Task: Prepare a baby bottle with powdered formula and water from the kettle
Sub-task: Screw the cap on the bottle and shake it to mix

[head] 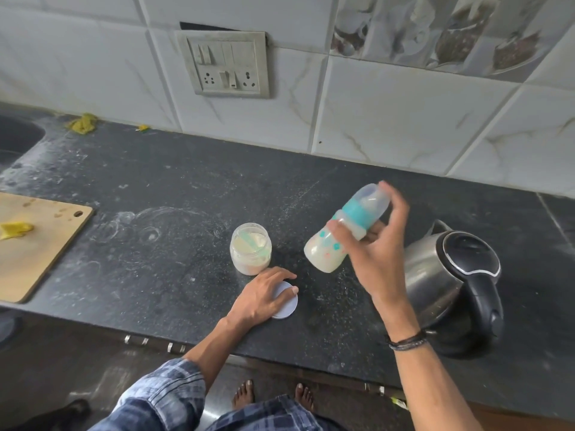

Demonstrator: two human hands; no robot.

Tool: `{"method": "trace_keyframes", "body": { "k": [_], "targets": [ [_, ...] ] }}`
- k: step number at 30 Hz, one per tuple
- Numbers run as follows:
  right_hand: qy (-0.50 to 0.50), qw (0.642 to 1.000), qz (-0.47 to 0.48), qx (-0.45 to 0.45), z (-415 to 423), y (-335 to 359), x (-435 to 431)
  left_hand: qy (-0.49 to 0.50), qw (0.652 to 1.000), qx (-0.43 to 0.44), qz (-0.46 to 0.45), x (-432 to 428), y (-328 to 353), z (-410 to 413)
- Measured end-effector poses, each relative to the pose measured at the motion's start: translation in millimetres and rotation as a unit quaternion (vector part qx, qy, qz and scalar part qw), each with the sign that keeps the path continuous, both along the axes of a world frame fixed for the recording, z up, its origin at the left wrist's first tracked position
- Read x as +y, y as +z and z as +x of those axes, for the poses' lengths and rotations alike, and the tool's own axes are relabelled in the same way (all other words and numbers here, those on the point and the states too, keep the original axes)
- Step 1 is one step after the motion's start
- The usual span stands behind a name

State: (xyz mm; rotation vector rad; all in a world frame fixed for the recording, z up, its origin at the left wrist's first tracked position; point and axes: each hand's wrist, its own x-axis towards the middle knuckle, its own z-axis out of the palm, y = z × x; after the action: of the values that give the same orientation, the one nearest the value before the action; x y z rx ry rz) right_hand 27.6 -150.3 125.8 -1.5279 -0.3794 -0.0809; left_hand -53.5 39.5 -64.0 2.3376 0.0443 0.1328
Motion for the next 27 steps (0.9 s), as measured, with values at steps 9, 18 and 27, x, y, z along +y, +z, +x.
{"method": "trace_keyframes", "body": {
  "k": [9,18,27],
  "targets": [
    [-0.028,0.960,-0.266,-0.086,14.9,-58.8,-1.4,0.003,1.000,0.000,0.004,-1.0,-0.2,1.2],
    [-0.008,0.927,-0.373,-0.044,15.0,-115.3,-11.9,0.002,1.000,-0.001,0.011,-0.4,-0.6,2.6],
    [-0.008,0.936,-0.351,-0.035,17.5,-135.2,-16.0,0.007,1.000,0.005,0.002,-1.5,4.1,1.5]
  ]
}}
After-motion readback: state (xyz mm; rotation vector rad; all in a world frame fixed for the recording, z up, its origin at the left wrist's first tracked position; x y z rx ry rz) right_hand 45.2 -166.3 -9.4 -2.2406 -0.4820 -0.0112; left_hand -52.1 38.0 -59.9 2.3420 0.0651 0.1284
